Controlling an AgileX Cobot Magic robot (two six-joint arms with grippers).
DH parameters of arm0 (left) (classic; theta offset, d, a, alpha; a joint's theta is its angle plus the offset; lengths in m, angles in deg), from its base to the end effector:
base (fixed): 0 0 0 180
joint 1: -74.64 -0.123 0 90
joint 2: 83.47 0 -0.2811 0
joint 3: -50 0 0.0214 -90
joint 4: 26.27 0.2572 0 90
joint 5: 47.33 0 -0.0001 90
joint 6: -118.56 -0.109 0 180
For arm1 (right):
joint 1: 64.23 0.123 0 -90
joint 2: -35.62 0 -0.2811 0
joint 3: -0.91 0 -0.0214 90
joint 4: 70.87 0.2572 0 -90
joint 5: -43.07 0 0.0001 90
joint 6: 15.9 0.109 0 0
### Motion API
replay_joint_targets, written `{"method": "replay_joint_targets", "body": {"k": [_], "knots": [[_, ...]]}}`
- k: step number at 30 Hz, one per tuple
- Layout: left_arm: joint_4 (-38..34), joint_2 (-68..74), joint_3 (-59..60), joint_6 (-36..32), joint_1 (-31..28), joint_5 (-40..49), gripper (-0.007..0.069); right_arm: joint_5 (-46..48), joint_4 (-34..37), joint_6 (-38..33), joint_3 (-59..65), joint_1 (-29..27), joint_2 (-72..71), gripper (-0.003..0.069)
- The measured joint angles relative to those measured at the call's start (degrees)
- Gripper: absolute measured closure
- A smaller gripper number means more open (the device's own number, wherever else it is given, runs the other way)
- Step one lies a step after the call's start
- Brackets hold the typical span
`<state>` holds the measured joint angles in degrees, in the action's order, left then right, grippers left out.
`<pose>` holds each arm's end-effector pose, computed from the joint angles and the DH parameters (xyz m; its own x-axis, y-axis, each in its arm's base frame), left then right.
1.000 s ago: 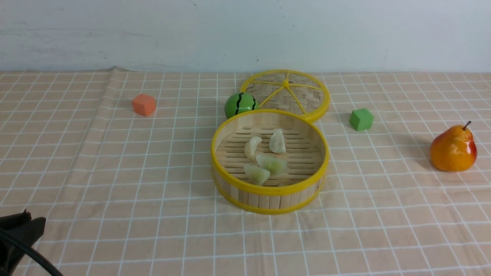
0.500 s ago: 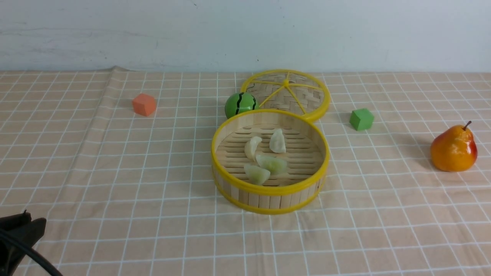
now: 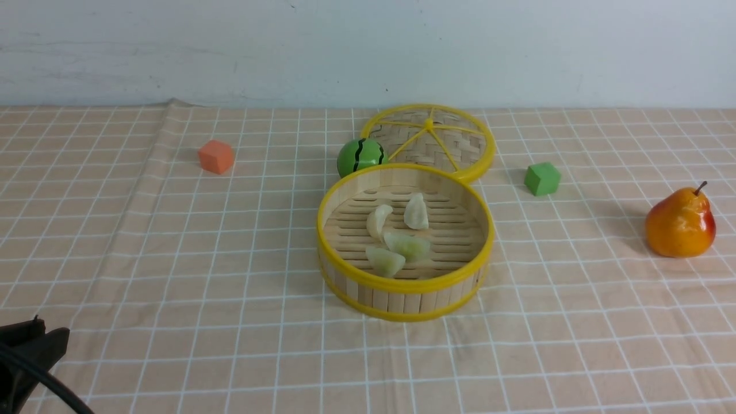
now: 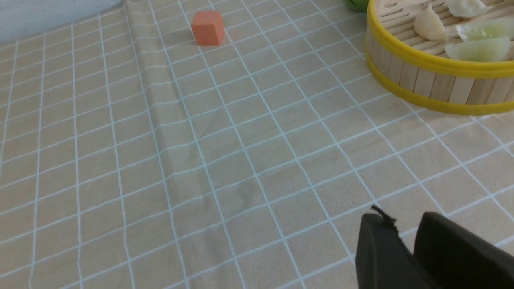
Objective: Put the dumplings into the steamer on the table with the brown tablecloth.
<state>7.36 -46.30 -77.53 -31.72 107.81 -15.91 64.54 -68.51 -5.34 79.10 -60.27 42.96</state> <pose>0.1230 -0.0427 0.2691 -0.3755 0.2427 -0.8945 0.3068 0.9432 0.1271 0.0799 0.0072 0.1684 -0.3026 0.2004 -0.9318 -0.0170 0.9764 0.2155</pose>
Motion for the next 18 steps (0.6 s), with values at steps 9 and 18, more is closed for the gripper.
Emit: {"method": "replay_joint_targets", "body": {"k": [9, 18], "knots": [[0.00, 0.00, 0.00, 0.00, 0.00, 0.00, 0.0487, 1.19, -0.19, -0.03, -0.28, -0.10, 0.00, 0.0676], [0.00, 0.00, 0.00, 0.00, 0.00, 0.00, 0.0477, 1.19, -0.19, -0.03, -0.28, -0.17, 0.00, 0.0670]]}}
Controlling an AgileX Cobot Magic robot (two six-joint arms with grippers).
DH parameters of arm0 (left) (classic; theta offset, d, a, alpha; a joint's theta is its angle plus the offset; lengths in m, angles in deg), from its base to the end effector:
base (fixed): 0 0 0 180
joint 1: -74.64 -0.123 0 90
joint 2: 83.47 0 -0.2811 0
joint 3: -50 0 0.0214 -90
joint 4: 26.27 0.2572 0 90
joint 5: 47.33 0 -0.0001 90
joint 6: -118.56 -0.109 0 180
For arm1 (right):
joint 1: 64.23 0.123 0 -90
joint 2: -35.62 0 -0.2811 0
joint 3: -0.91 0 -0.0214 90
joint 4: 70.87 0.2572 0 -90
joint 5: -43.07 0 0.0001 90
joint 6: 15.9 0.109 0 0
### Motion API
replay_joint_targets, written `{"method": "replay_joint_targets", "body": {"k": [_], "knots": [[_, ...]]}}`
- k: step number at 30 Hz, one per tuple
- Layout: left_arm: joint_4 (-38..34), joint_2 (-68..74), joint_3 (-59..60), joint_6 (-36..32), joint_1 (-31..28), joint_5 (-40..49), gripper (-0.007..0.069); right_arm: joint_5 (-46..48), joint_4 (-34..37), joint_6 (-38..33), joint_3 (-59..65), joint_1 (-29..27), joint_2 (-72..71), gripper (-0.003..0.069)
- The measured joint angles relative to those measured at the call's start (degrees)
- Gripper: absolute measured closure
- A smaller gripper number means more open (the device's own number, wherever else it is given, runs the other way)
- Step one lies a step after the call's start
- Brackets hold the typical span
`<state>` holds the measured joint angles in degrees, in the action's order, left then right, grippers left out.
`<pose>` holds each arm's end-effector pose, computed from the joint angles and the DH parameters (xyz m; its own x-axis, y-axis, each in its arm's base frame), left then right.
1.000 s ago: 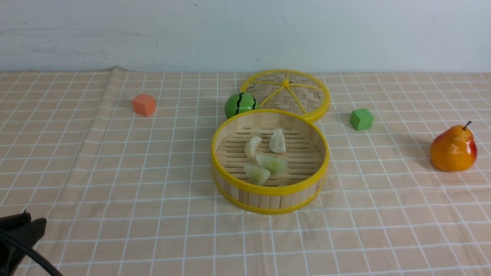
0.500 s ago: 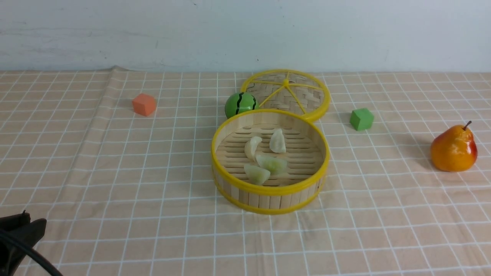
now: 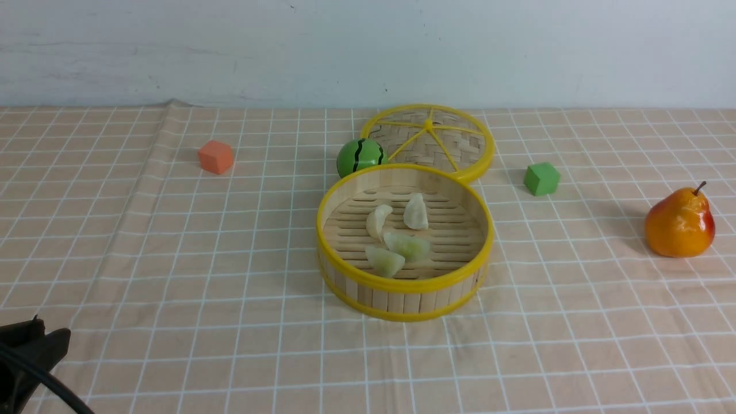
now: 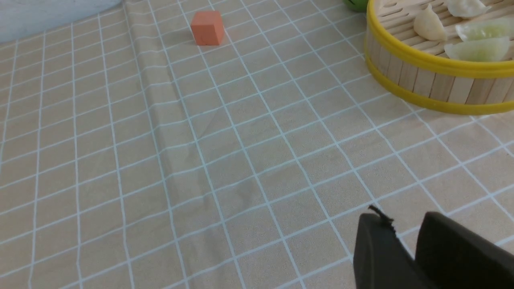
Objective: Put the dumplings into the steamer on the table with the brown tablecloth.
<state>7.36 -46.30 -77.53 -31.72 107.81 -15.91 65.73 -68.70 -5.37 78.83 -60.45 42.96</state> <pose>0.1230 -0.0427 0.2691 -0.3755 0.2427 -0.8945 0.3068 0.9432 0.1271 0.0792 0.0068 0.1679 -0.3168 0.1965 -0.9279 -0.0113 0.9775 0.2109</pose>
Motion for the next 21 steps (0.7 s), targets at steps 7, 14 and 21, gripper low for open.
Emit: {"method": "replay_joint_targets", "body": {"k": [7, 14, 21], "knots": [[0.00, -0.37, 0.13, 0.00, 0.00, 0.00, 0.0477, 0.02, -0.15, 0.00, 0.00, 0.00, 0.00, 0.0670], [2.75, -16.02, 5.52, 0.08, -1.86, 3.60, 0.0470, 0.12, -0.15, 0.00, 0.00, 0.00, 0.00, 0.0670], [1.86, -29.90, 13.88, 1.45, -14.29, -7.56, 0.0463, 0.17, -0.20, 0.00, 0.00, 0.00, -0.05, 0.0670]]}}
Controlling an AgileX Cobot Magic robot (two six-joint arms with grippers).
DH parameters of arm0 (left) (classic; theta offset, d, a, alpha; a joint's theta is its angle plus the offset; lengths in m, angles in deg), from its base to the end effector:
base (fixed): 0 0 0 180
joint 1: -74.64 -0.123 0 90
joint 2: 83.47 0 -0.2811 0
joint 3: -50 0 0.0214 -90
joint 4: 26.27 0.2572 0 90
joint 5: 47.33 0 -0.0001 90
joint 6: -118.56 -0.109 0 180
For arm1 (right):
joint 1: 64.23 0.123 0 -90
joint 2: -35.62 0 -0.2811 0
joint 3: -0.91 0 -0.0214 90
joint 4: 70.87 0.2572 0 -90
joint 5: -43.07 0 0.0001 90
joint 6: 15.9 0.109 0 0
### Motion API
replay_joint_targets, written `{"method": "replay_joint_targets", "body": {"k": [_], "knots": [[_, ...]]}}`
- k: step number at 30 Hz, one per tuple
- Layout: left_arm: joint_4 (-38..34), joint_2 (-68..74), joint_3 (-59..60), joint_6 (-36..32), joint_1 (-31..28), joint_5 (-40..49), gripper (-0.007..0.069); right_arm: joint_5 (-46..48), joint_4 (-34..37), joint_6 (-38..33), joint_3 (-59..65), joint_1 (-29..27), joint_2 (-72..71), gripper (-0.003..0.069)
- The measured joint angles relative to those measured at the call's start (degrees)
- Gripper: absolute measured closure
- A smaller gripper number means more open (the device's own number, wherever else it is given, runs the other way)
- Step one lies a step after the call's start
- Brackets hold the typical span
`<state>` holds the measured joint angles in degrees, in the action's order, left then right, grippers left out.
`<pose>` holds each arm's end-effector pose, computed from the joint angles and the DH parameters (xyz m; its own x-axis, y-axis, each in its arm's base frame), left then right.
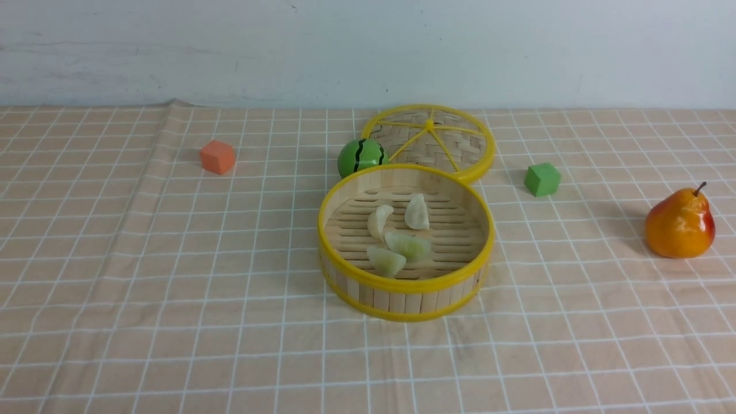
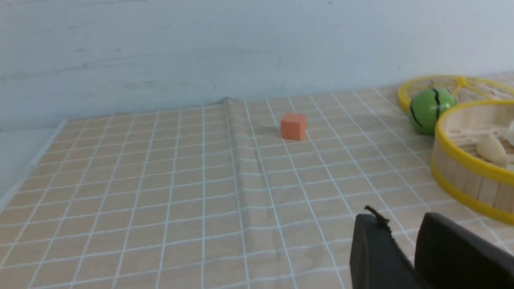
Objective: Put the dumplings into the steamer on the table with the brown tablecloth.
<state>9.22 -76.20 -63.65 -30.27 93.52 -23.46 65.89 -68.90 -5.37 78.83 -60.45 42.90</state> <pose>0.0723 0.0024 0.2452 -0.0535 0.0530 -0.9972 0.0945 0.9944 0.0478 0.0790 0.0067 0.1677 -0.3181 0.1932 -0.9281 -0.0108 0.9782 0.2074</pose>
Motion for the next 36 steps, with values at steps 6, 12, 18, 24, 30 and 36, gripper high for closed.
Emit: {"method": "replay_joint_targets", "body": {"k": [6, 12, 18, 24, 30, 36], "knots": [[-11.97, 0.00, 7.81, -2.08, -11.20, -13.79, 0.0482, 0.06, 0.00, 0.00, -0.01, 0.00, 0.00, 0.0666], [-22.21, 0.00, 12.15, -9.52, -12.63, -17.63, 0.0638, 0.06, 0.00, 0.00, -0.01, -0.11, 0.00, 0.0660], [-26.74, 0.00, 12.55, -10.64, -12.44, -2.32, 0.0638, 0.06, 0.00, 0.00, -0.01, -0.11, 0.00, 0.0657], [-30.15, 0.00, 12.55, -16.68, -12.44, -1.28, 0.0638, 0.06, 0.00, 0.00, -0.06, -0.11, 0.00, 0.0648], [-36.82, 0.00, 12.55, -24.17, -12.44, -1.24, 0.0638, 0.06, 0.00, 0.00, -0.06, -0.11, 0.00, 0.0638], [-37.73, 0.00, 12.55, -25.81, -12.44, -1.24, 0.0638, 0.06, -0.06, 0.00, -0.06, -0.11, 0.00, 0.0636]]}}
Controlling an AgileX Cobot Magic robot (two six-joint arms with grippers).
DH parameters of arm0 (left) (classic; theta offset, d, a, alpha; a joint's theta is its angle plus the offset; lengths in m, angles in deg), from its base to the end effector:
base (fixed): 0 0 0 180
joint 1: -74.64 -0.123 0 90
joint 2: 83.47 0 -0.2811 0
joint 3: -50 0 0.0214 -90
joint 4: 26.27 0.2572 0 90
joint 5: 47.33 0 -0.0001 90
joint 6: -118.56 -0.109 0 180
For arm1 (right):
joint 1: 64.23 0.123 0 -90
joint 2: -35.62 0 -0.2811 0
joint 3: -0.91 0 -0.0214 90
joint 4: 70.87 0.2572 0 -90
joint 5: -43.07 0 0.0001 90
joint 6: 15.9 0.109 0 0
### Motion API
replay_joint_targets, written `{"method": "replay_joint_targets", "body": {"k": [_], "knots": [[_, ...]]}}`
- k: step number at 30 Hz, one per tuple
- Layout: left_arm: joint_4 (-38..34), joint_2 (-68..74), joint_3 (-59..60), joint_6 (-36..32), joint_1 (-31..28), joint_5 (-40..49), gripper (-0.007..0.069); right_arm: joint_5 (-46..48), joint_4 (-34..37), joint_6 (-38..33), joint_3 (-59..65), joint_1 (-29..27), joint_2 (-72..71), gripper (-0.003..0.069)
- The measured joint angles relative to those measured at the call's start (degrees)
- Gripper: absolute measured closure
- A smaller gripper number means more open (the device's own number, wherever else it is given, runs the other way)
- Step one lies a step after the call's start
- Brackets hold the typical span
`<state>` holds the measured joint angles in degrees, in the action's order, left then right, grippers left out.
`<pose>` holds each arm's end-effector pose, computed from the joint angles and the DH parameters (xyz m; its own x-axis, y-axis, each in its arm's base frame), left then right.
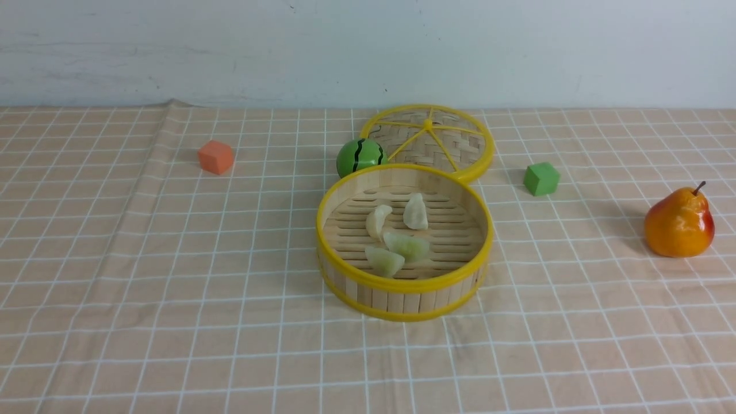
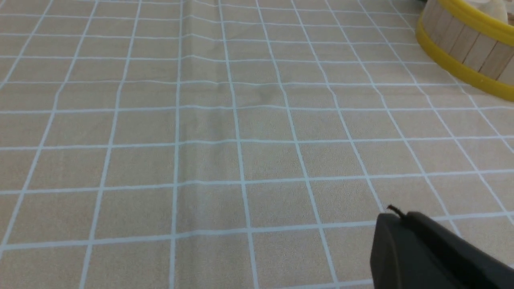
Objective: Put the dumplings into the steamer on the table with the brown tablecloth.
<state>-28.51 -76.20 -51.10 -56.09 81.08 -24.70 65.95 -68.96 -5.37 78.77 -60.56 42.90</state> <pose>0.0788 -0.0106 0.1619 -0.3336 -0.0923 -0.9382 0.0839 0.9883 -0.1270 0.0790 0.0065 0.1679 -0.3177 0.1929 -0.9284 -0.0089 0.9784 0.2063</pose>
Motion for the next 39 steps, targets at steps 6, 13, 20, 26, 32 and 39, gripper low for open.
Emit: {"method": "replay_joint_targets", "body": {"k": [6, 13, 20, 26, 32, 39], "knots": [[-0.13, 0.00, 0.00, -0.12, 0.00, 0.00, 0.0638, 0.00, 0.00, 0.00, 0.00, 0.00, 0.00, 0.0633], [-0.18, 0.00, 0.00, -0.14, 0.00, 0.00, 0.0638, 0.00, 0.00, 0.00, 0.00, 0.00, 0.00, 0.0630], [-0.18, 0.00, 0.00, -0.14, 0.00, 0.00, 0.0638, 0.00, 0.00, 0.00, 0.00, 0.00, 0.00, 0.0623], [-0.18, 0.00, 0.00, -0.14, 0.00, 0.00, 0.0638, 0.00, 0.00, 0.00, 0.00, 0.00, 0.00, 0.0615], [-0.18, 0.00, 0.00, -0.14, 0.00, 0.00, 0.0638, 0.00, 0.00, 0.00, 0.00, 0.00, 0.00, 0.0606], [-0.18, 0.00, 0.00, -0.14, 0.00, 0.00, 0.0638, 0.00, 0.00, 0.00, 0.00, 0.00, 0.00, 0.0595]]}}
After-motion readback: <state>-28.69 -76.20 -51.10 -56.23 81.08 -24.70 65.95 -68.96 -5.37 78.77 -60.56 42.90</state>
